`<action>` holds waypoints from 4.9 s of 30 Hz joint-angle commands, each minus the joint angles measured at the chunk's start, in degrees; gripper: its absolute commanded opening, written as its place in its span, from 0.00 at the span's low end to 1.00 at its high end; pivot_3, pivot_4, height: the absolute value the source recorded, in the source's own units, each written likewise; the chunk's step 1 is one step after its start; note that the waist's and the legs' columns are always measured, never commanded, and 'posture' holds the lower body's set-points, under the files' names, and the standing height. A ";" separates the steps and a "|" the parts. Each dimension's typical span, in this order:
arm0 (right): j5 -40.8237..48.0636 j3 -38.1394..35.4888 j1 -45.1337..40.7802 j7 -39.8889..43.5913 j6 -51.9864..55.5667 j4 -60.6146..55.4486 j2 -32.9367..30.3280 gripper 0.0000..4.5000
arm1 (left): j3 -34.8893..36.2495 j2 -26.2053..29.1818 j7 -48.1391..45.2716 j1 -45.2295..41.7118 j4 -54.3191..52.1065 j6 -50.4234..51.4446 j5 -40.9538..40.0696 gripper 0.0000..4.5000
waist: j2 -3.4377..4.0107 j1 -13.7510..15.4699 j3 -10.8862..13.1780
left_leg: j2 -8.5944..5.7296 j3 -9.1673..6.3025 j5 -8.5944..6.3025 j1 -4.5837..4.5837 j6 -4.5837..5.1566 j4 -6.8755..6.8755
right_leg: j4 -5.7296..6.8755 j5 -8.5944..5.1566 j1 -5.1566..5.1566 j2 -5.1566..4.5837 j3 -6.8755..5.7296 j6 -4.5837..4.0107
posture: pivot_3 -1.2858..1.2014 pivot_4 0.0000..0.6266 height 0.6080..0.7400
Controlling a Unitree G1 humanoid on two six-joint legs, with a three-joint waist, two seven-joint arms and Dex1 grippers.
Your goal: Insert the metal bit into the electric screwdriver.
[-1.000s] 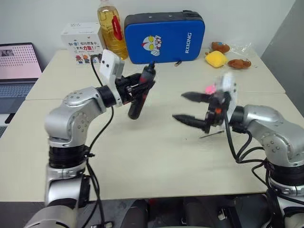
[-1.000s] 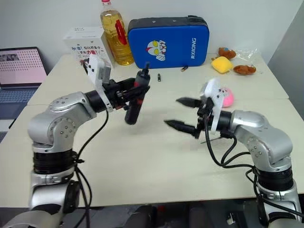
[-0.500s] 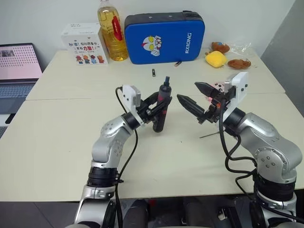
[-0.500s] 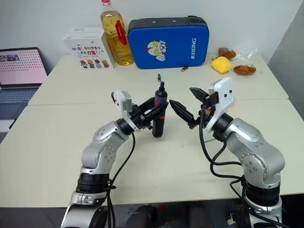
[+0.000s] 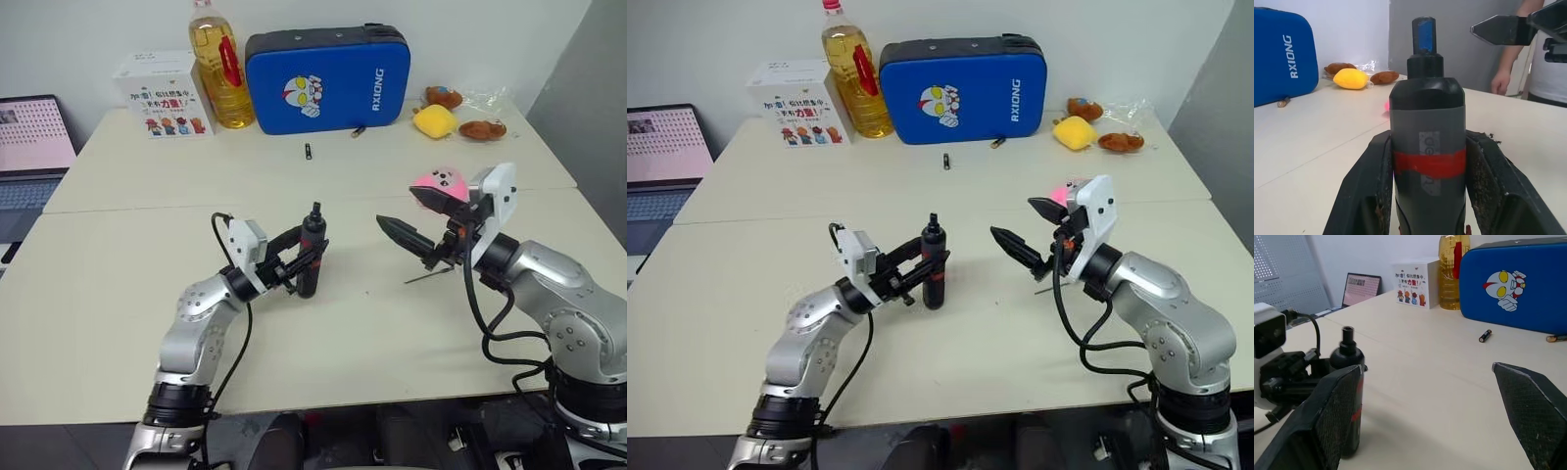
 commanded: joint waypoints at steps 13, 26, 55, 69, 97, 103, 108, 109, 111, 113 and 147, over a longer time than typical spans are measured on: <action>-1.38 1.25 0.22 4.01 -3.39 2.35 -2.87 1.00 | 1.76 6.84 -0.24 2.49 -6.33 5.85 -3.30 0.38 | 0.02 0.17 -0.02 | -0.01 -0.01 0.00 0.00 0.00 0.01 | -0.02 0.00 0.02 -0.01 0.00 0.00 | 0.52 0.24 1.00; -18.65 13.64 -4.62 28.29 -19.09 20.15 -22.39 1.00 | -2.83 -0.01 -1.78 -15.02 0.08 5.21 -2.94 0.38 | -0.03 0.31 0.01 | -0.11 0.17 -0.08 -0.14 0.13 0.26 | -0.17 0.07 0.06 -0.08 0.07 0.12 | 0.52 0.24 1.00; -50.49 36.62 -30.65 53.91 -48.39 66.98 -14.64 0.84 | -6.55 -1.17 -7.18 -7.18 6.37 -3.84 1.78 0.38 | -0.01 0.24 0.00 | -0.08 0.04 -0.07 -0.23 -0.21 0.71 | -0.06 0.08 0.05 -0.09 0.03 0.11 | 0.52 0.24 1.00; -52.73 35.25 -33.14 55.20 -53.51 75.43 -11.88 0.09 | -7.91 -2.75 -6.18 -9.99 9.81 -5.07 4.12 0.38 | -0.02 0.24 -0.02 | -0.08 0.05 -0.07 -0.18 -0.21 0.82 | -0.04 0.16 0.13 -0.07 0.04 0.11 | 0.52 0.24 1.00; -25.66 0.04 -22.11 36.68 -0.96 36.97 -12.14 0.01 | -7.00 -1.63 -7.73 -13.21 11.68 -3.91 3.29 0.38 | -0.02 0.36 -0.02 | -0.08 -0.10 -0.08 -0.27 -0.19 0.83 | -0.03 0.17 0.08 -0.08 0.06 0.11 | 0.52 0.24 1.00; -17.99 -7.17 -20.96 26.93 7.07 27.11 -7.01 0.01 | -7.22 -1.76 -7.69 -12.99 11.51 -3.90 3.21 0.38 | -0.02 0.41 -0.02 | -0.10 -0.20 -0.11 -0.29 -0.15 0.83 | -0.02 0.17 0.07 -0.09 0.05 0.11 | 0.52 0.24 1.00; -15.35 -8.01 -20.71 23.18 7.76 24.92 -6.72 0.01 | -7.52 -2.16 -7.79 -13.39 11.94 -4.14 3.28 0.38 | -0.01 0.38 -0.02 | -0.10 -0.22 -0.21 -0.28 0.04 0.82 | -0.02 0.17 0.07 -0.08 0.05 0.12 | 0.52 0.24 1.00; -14.83 -8.15 -20.92 22.61 7.82 24.91 -6.86 0.01 | -7.55 -2.20 -7.83 -13.49 12.09 -4.22 3.32 0.38 | -0.02 0.37 -0.02 | -0.10 -0.21 -0.22 -0.28 0.05 0.82 | -0.02 0.17 0.07 -0.08 0.05 0.12 | 0.52 0.24 1.00; -13.81 -8.26 -21.32 21.76 8.00 24.77 -7.33 0.01 | -7.58 -2.30 -7.87 -13.73 12.36 -4.27 3.34 0.38 | -0.01 0.35 -0.02 | -0.10 -0.19 -0.22 -0.28 0.06 0.82 | -0.02 0.17 0.07 -0.08 0.05 0.11 | 0.52 0.24 1.00; -12.87 -8.32 -21.39 20.99 7.80 24.64 -7.62 0.01 | -7.61 -2.43 -7.89 -13.91 12.59 -4.30 3.35 0.38 | -0.01 0.35 -0.02 | -0.10 -0.17 -0.22 -0.28 0.07 0.82 | -0.02 0.17 0.07 -0.07 0.04 0.12 | 0.52 0.24 1.00; -4.09 -8.28 -26.46 10.22 4.64 26.15 -5.82 0.01 | -7.97 -3.16 -8.04 -16.34 15.58 -5.01 4.89 0.38 | -0.01 0.31 -0.02 | -0.09 0.00 -0.25 -0.28 0.12 0.82 | -0.01 0.17 0.08 -0.06 0.05 0.12 | 0.52 0.24 1.00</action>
